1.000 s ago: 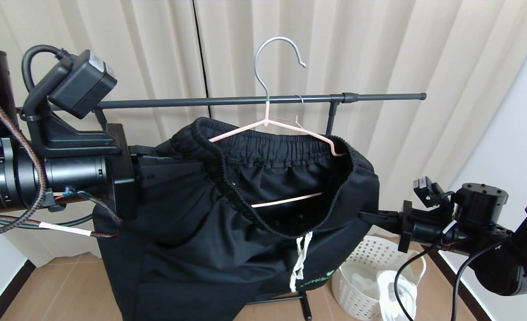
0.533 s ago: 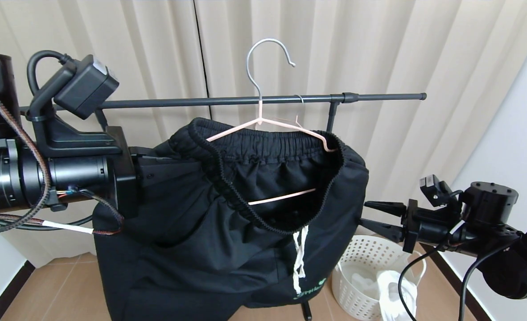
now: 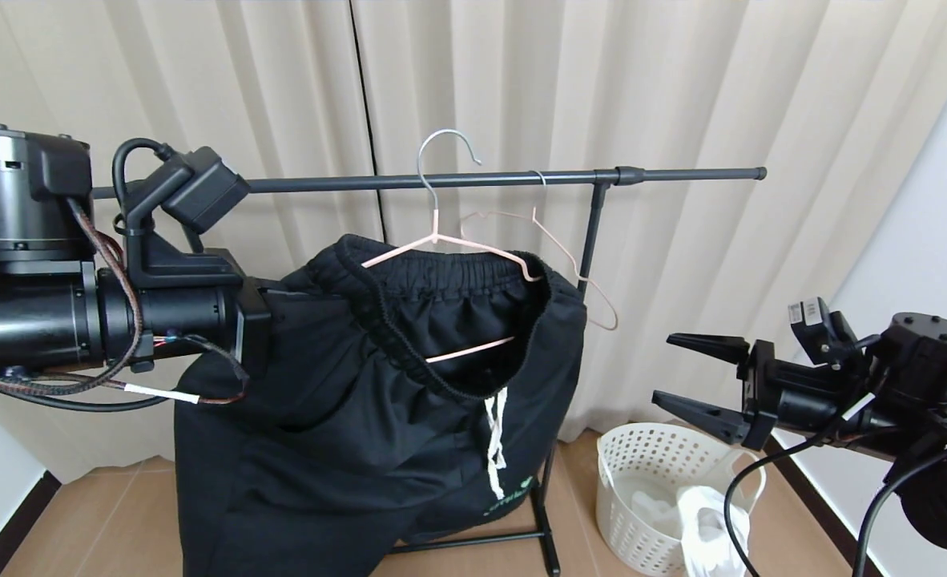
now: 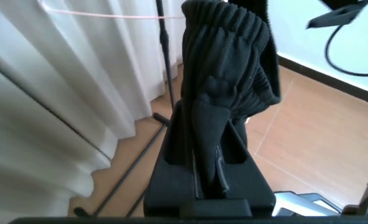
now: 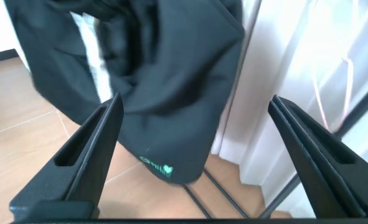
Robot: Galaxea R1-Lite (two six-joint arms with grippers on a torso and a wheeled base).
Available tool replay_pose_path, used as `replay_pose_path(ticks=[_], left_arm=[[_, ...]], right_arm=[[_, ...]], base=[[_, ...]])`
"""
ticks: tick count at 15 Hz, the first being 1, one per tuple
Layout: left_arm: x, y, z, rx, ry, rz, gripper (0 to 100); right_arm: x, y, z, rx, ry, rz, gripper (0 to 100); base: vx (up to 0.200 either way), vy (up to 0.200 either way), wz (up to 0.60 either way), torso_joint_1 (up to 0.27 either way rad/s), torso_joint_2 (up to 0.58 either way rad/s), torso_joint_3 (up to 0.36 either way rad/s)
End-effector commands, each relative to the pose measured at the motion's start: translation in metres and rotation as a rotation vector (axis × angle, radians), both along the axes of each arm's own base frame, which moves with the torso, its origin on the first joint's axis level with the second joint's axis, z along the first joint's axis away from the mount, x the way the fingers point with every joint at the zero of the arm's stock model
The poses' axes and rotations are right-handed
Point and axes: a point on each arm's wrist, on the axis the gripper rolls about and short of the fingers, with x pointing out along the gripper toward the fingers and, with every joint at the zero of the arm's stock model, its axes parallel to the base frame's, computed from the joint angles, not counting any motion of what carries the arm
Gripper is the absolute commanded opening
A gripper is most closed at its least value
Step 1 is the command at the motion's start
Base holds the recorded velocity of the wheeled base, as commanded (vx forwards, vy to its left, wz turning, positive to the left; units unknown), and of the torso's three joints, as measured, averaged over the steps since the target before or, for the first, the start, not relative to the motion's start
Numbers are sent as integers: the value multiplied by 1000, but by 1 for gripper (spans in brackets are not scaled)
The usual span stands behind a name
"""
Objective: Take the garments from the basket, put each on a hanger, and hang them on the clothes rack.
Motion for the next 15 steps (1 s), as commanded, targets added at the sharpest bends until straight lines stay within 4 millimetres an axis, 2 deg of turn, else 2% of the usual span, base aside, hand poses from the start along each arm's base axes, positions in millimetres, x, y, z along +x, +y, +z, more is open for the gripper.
replay_pose_path(ticks=[1, 4, 6, 7, 15], left_arm=[[20, 5, -16, 29, 50, 76, 0], [49, -1, -25, -3, 49, 186, 0], [84, -9, -33, -30, 21, 304, 0], [94, -12, -36, -35, 26, 337, 0], [144, -19, -44, -92, 38, 508, 0]], right_arm=[[-13, 2, 18, 2, -58, 10, 100], [-17, 7, 22, 6, -66, 30, 100], [-17, 7, 21, 6, -63, 30, 100], [-17, 7, 21, 6, -63, 30, 100], [-15, 7, 19, 5, -56, 28, 100]], base=[[0, 0, 0, 0, 0, 0], [0, 0, 0, 0, 0, 0], [0, 0, 0, 0, 0, 0], [0, 0, 0, 0, 0, 0], [0, 0, 0, 0, 0, 0]])
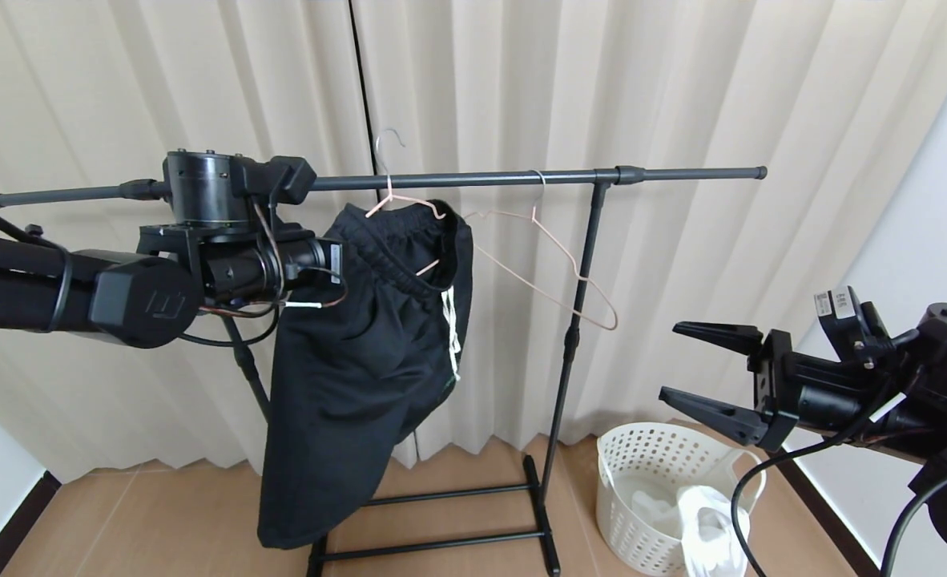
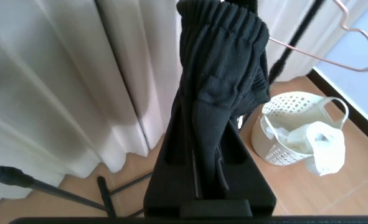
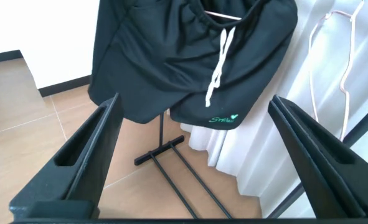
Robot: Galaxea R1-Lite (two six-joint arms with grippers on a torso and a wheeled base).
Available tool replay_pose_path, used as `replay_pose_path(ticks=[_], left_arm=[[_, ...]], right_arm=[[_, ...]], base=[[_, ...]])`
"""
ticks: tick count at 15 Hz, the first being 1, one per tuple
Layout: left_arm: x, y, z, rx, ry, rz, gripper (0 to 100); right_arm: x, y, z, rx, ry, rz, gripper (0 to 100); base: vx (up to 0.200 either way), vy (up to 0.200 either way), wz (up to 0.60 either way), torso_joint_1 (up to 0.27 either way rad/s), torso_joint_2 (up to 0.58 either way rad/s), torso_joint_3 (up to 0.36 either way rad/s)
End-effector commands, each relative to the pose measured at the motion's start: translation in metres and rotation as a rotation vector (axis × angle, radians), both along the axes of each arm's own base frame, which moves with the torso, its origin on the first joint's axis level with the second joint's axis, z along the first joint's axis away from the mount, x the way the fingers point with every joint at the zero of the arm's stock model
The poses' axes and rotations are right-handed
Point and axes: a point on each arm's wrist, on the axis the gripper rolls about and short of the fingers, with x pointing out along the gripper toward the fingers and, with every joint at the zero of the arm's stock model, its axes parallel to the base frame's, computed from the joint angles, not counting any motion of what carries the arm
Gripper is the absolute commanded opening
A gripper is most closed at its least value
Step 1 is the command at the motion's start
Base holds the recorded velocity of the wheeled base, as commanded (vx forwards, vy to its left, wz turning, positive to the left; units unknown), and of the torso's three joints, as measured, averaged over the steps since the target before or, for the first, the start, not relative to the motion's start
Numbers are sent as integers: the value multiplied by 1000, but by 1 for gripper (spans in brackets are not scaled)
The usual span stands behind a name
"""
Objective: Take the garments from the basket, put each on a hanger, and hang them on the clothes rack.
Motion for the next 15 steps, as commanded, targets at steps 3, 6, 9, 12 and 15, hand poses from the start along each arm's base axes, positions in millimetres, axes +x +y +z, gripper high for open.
replay_pose_path(ticks=[3, 6, 9, 12, 15], left_arm=[[27, 0, -16, -43, 24, 31, 0], [44, 6, -19, -79, 10, 64, 0], [50, 6, -24, -78, 14, 67, 0], [61, 4, -33, -82, 1, 66, 0], [67, 3, -45, -77, 22, 67, 0]], right_arm=[[1, 0, -1, -1, 4, 1, 100], [1, 0, -1, 0, 1, 1, 100], [1, 0, -1, -1, 3, 1, 100], [1, 0, -1, -1, 3, 1, 100], [1, 0, -1, -1, 4, 1, 100]], base=[[0, 0, 0, 0, 0, 0], [0, 0, 0, 0, 0, 0], [0, 0, 0, 0, 0, 0], [0, 0, 0, 0, 0, 0], [0, 0, 0, 0, 0, 0]])
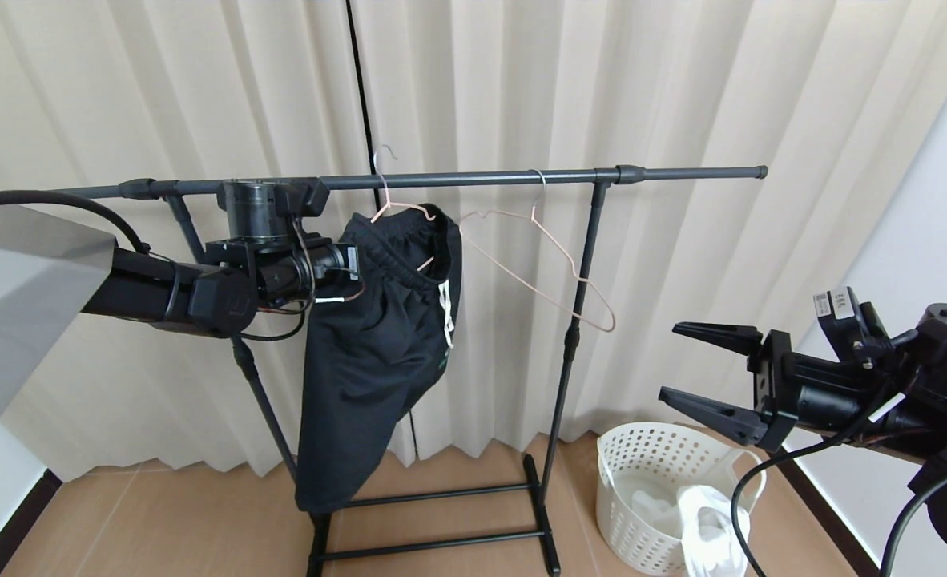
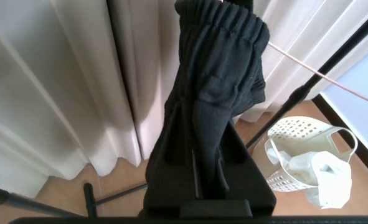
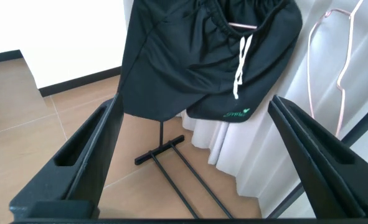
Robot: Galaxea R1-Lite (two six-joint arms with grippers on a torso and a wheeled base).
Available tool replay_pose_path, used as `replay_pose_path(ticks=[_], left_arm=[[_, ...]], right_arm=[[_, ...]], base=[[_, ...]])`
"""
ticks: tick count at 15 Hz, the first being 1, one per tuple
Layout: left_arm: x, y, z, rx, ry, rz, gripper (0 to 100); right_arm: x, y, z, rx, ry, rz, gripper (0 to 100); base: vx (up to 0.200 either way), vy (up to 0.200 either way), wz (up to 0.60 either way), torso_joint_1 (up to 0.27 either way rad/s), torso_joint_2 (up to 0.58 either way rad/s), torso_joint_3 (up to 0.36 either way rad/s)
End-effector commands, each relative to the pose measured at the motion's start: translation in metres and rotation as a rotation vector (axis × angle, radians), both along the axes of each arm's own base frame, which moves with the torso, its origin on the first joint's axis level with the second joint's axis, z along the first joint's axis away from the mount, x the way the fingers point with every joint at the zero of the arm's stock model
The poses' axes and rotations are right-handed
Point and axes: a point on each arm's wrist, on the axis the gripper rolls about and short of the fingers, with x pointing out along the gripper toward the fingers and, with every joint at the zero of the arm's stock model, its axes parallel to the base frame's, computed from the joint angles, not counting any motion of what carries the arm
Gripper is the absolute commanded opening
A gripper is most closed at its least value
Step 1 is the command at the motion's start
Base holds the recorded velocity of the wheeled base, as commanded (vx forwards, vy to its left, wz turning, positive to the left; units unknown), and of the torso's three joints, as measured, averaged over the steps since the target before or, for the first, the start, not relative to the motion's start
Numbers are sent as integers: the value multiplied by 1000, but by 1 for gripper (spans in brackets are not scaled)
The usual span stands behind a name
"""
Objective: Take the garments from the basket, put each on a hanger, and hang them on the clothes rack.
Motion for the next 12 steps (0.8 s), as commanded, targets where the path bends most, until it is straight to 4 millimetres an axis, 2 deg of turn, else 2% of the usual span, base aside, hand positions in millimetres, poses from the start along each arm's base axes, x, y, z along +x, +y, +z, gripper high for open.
replay_pose_path(ticks=[1, 5, 12], left_arm=[[6, -1, -10, 3, 17, 0, 0], [14, -3, -25, 5, 25, 0, 0], [20, -5, -37, 8, 38, -2, 0]], right_arm=[[0, 0, -1, 0, 1, 1, 100], [1, 0, -3, -1, 9, 1, 100], [3, 0, -3, -1, 9, -1, 100]], base=[[0, 0, 0, 0, 0, 0], [0, 0, 0, 0, 0, 0], [0, 0, 0, 0, 0, 0]])
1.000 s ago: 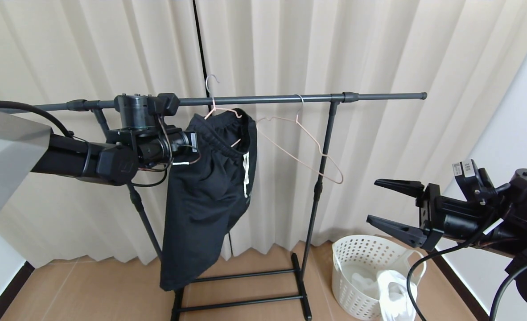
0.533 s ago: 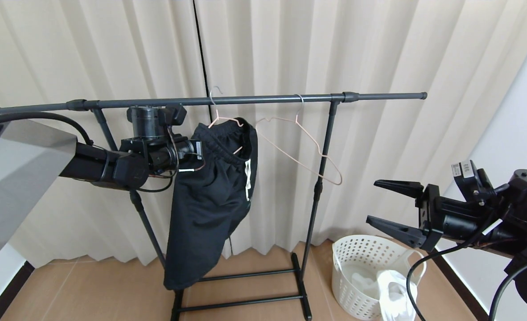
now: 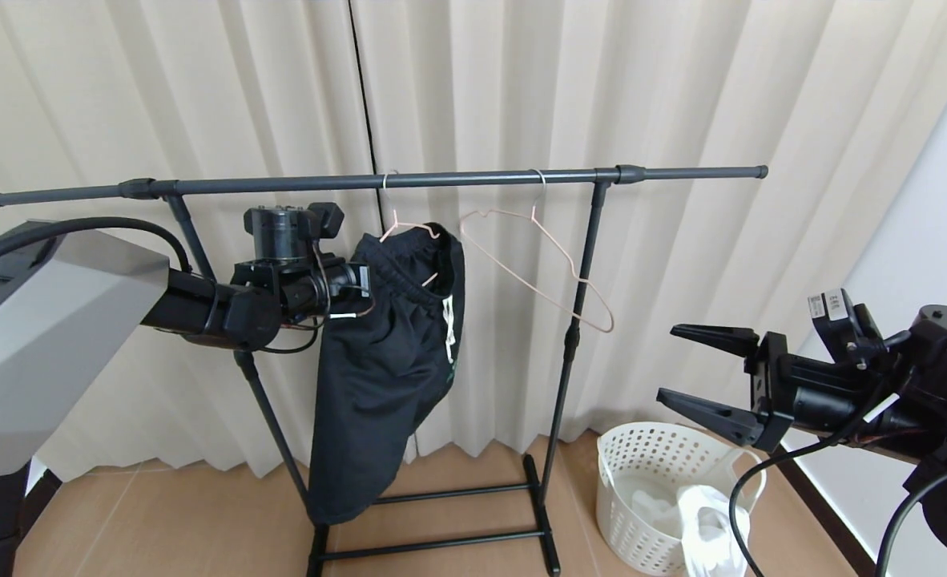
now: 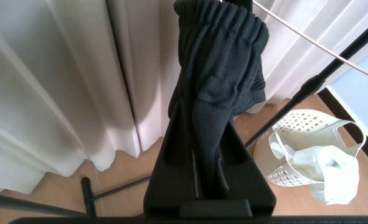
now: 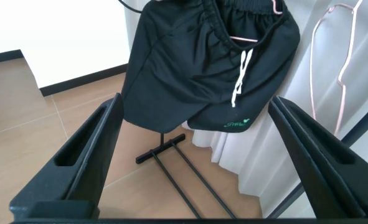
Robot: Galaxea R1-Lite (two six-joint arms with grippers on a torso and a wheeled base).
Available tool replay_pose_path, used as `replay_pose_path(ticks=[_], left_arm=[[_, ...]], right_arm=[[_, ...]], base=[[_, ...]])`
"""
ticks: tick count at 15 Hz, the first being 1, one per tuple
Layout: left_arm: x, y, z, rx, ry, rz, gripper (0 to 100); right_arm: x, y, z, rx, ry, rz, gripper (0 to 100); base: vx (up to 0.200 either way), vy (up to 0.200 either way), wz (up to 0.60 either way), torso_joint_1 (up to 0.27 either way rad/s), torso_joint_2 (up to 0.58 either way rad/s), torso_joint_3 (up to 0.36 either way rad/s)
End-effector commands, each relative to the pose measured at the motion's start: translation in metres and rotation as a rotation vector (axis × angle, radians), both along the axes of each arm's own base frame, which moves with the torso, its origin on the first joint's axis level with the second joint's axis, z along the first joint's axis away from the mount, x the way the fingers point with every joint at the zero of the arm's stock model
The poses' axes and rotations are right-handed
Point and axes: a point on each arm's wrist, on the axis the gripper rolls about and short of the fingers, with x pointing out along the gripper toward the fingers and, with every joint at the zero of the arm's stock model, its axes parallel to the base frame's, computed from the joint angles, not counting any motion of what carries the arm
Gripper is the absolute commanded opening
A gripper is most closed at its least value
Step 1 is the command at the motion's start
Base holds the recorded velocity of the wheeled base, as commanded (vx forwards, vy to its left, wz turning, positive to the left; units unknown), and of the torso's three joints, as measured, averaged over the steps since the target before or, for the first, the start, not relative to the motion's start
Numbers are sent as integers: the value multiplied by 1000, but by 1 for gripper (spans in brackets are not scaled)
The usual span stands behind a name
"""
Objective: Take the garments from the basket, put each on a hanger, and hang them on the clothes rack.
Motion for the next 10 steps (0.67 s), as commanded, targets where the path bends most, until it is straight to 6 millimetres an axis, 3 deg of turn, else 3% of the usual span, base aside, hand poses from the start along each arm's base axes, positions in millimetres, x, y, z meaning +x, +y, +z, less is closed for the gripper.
replay_pose_path(ticks=[1, 2, 5, 10], left_arm=[[1, 0, -5, 3, 13, 0, 0], [1, 0, -6, 4, 14, 0, 100], [-4, 2, -6, 8, 26, 1, 100], [-43, 10, 29, 40, -5, -12, 100]], right_arm=[[0, 0, 0, 0, 1, 0, 100], [0, 0, 0, 0, 1, 0, 100], [0, 0, 0, 0, -2, 0, 100], [0, -1, 2, 0, -10, -6, 100]], base=[[0, 0, 0, 0, 0, 0], [0, 0, 0, 0, 0, 0], [0, 0, 0, 0, 0, 0], [0, 0, 0, 0, 0, 0]])
